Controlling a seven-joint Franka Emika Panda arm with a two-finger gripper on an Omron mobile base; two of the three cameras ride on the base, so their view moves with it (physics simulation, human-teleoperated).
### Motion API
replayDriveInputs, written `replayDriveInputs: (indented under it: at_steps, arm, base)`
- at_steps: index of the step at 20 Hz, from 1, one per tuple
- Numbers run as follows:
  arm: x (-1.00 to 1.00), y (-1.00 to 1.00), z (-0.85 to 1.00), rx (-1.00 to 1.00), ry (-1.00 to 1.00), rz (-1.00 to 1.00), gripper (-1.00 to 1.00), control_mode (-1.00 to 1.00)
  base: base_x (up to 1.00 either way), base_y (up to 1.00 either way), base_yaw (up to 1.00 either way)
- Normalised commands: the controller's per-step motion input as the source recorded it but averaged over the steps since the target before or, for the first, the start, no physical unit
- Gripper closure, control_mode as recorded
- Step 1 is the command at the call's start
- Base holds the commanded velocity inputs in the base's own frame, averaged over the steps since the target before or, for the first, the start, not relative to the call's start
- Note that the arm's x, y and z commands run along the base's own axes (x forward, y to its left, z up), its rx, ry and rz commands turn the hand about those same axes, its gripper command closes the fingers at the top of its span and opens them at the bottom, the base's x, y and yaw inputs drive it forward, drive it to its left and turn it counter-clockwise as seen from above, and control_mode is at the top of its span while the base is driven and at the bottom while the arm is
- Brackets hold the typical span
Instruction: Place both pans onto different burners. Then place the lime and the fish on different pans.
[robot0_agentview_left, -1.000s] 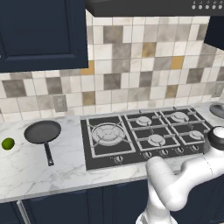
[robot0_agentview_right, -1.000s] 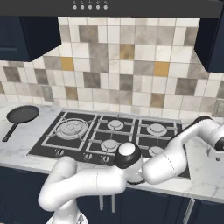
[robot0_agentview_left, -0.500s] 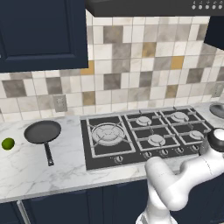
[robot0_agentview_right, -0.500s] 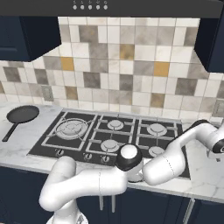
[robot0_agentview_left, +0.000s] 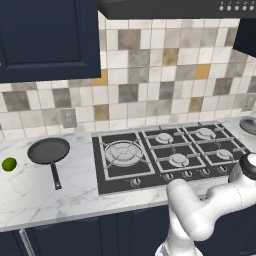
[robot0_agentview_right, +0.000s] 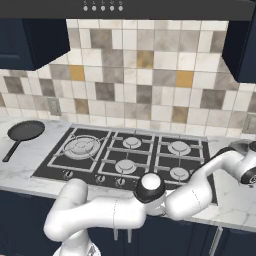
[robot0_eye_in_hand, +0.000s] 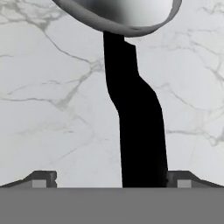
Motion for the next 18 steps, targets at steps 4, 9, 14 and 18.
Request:
replayDriveInputs:
  at_steps: [4, 9, 14, 18]
  arm:
    - [0.20, -0.36, 0.00, 0.03, 0.01, 0.00, -1.00, -1.00]
    - [0.21, -0.36, 0.01, 0.05, 0.04, 0.00, -1.00, -1.00]
    - [0.25, -0.35, 0.01, 0.05, 0.06, 0.00, -1.00, -1.00]
    - [0.10, -0.16, 0.00, 0.00, 0.02, 0.00, 1.00, -1.00]
  base:
    - [0.00, 0.00, 0.00]
    - [0.00, 0.00, 0.00]
    - [0.00, 0.00, 0.00]
    - [0.00, 0.00, 0.00]
